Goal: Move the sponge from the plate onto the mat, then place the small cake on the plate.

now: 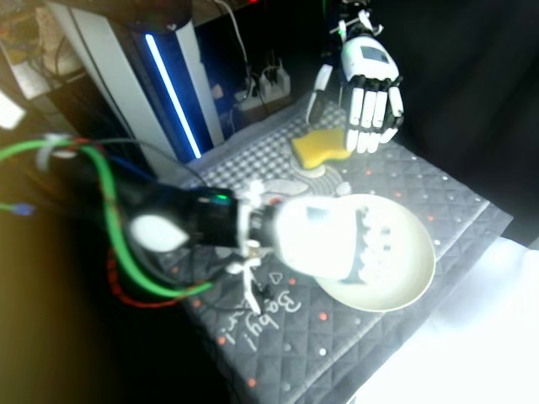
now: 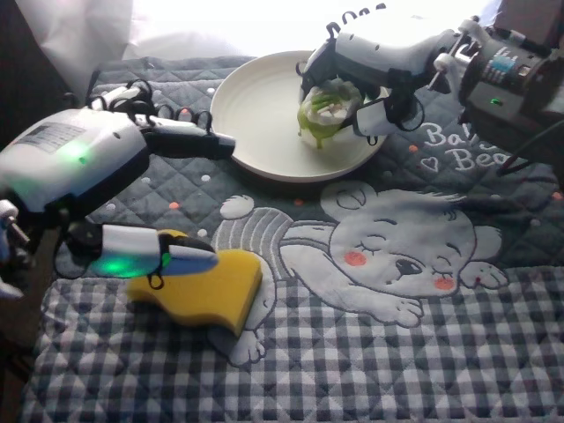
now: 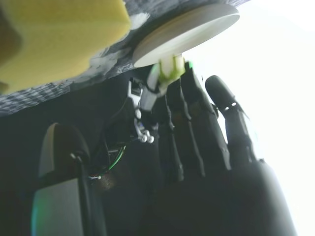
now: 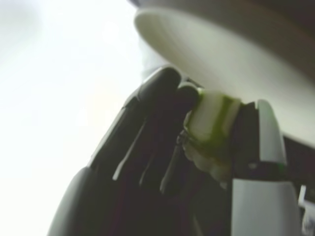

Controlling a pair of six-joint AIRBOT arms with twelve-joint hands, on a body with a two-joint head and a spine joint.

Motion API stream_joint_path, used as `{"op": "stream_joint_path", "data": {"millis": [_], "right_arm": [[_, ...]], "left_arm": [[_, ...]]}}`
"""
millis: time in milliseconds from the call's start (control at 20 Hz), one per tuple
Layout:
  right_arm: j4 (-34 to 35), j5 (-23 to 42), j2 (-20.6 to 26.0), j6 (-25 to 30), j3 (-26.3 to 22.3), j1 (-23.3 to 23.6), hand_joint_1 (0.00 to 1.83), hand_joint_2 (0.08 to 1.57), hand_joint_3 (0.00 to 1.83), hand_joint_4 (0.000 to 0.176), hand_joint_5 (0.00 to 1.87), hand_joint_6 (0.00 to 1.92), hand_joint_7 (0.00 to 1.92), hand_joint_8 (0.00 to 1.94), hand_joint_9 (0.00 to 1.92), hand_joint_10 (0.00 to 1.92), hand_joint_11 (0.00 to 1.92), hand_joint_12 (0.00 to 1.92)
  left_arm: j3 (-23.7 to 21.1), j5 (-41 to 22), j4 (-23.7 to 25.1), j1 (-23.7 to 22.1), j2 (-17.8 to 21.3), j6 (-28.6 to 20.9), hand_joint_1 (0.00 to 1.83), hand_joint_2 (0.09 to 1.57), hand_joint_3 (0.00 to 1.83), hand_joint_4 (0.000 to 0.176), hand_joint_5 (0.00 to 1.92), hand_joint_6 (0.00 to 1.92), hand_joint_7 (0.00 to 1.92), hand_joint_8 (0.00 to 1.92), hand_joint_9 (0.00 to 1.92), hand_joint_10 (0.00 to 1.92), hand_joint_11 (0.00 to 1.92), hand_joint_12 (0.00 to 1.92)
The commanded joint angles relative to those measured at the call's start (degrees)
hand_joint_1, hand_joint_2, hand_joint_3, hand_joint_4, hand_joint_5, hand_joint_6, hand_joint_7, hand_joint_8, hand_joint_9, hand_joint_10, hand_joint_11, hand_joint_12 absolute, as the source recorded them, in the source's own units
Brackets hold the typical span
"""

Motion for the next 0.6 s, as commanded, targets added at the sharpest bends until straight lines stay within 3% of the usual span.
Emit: {"op": "stream_joint_path", "data": {"millis": [0, 50, 100, 150, 200, 250, 300, 350, 450, 550], "right_arm": [[0.68, 5.53, 0.16, -0.1, 0.34, 1.19, 1.28, 1.13, 0.0, 0.0, 1.0, 0.74, 0.92, 1.25, 0.93, 1.22, 0.88, 1.47], [0.04, 5.35, 0.02, -0.1, 0.33, 1.19, 1.07, 1.13, 0.0, 0.0, 0.68, 0.29, 0.62, 0.73, 0.64, 1.02, 0.59, 1.47], [-0.5, 5.31, 0.02, -0.1, 0.33, 1.27, 0.89, 1.16, 0.0, 0.026, 0.41, 0.06, 0.43, 0.28, 0.41, 0.62, 0.2, 1.34], [-1.46, 5.32, 0.02, -0.1, 0.06, 1.76, 0.82, 1.16, 0.0, 0.033, 0.3, 0.01, 0.4, 0.09, 0.42, 0.37, 0.11, 1.31], [-2.94, 5.33, 0.04, -0.1, -0.99, 2.85, 0.81, 1.13, 0.0, 0.037, 0.19, 0.0, 0.36, 0.01, 0.4, 0.14, 0.01, 1.19], [-4.25, 5.33, 0.16, -0.1, -1.81, 3.65, 0.81, 1.13, 0.0, 0.037, 0.19, 0.0, 0.36, 0.01, 0.4, 0.14, 0.01, 1.19], [-5.89, 5.68, 2.59, -0.1, -3.77, 4.8, 0.85, 1.1, 0.0, 0.043, 0.15, 0.01, 0.25, 0.01, 0.27, 0.05, 0.0, 0.82], [-6.4, 6.74, 4.25, -0.1, -5.2, 4.84, 0.85, 1.11, 0.0, 0.051, 0.13, 0.0, 0.23, 0.01, 0.23, 0.02, 0.0, 0.59], [-8.3, 10.29, 9.15, -0.1, -8.97, 5.04, 0.85, 1.09, 0.0, 0.054, 0.1, 0.0, 0.23, 0.0, 0.25, 0.01, 0.0, 0.66], [-8.91, 14.33, 13.46, -0.1, -13.23, 5.04, 0.86, 1.08, 0.0, 0.063, 0.09, 0.0, 0.2, 0.0, 0.26, 0.0, 0.0, 0.88]], "left_arm": [[0.29, -6.54, 0.56, -0.96, -0.38, -0.66, 0.83, 0.91, 0.0, 0.0, 0.56, 0.0, 0.61, 0.01, 0.53, 0.1, 0.0, 1.33], [0.55, -6.56, 0.68, -1.1, -0.66, -1.06, 0.83, 0.91, 0.0, 0.0, 0.57, 0.0, 0.61, 0.01, 0.54, 0.1, 0.0, 1.31], [0.6, -6.7, 0.68, -1.11, -0.73, -1.18, 0.83, 0.9, 0.0, 0.0, 0.58, 0.01, 0.62, 0.01, 0.54, 0.1, 0.01, 1.3], [0.59, -6.95, 0.68, -1.1, -0.74, -1.26, 0.84, 0.9, 0.0, 0.0, 0.59, 0.0, 0.62, 0.01, 0.55, 0.1, 0.0, 1.34], [0.55, -7.14, 0.68, -1.09, -0.71, -1.37, 0.87, 0.89, 0.0, 0.0, 0.61, 0.0, 0.64, 0.01, 0.57, 0.11, 0.06, 1.26], [0.52, -7.24, 0.68, -1.08, -0.67, -1.47, 0.87, 0.89, 0.0, 0.0, 0.61, 0.0, 0.64, 0.01, 0.57, 0.11, 0.06, 1.26], [0.47, -7.68, 0.65, -0.95, -0.5, -1.81, 0.87, 0.89, 0.0, 0.0, 0.61, 0.0, 0.65, 0.01, 0.57, 0.1, 0.07, 1.21], [0.43, -8.15, 0.56, -0.68, -0.3, -2.26, 0.87, 0.89, 0.0, 0.0, 0.62, 0.0, 0.66, 0.01, 0.59, 0.1, 0.09, 1.23], [0.33, -9.59, 0.37, -0.01, 0.47, -3.86, 0.88, 0.89, 0.0, 0.0, 0.61, 0.0, 0.62, 0.0, 0.54, 0.07, 0.02, 1.2], [-0.24, -11.53, -0.09, 0.62, 1.6, -4.09, 0.9, 0.88, 0.0, 0.0, 0.62, 0.0, 0.63, 0.01, 0.59, 0.08, 0.09, 1.17]]}}
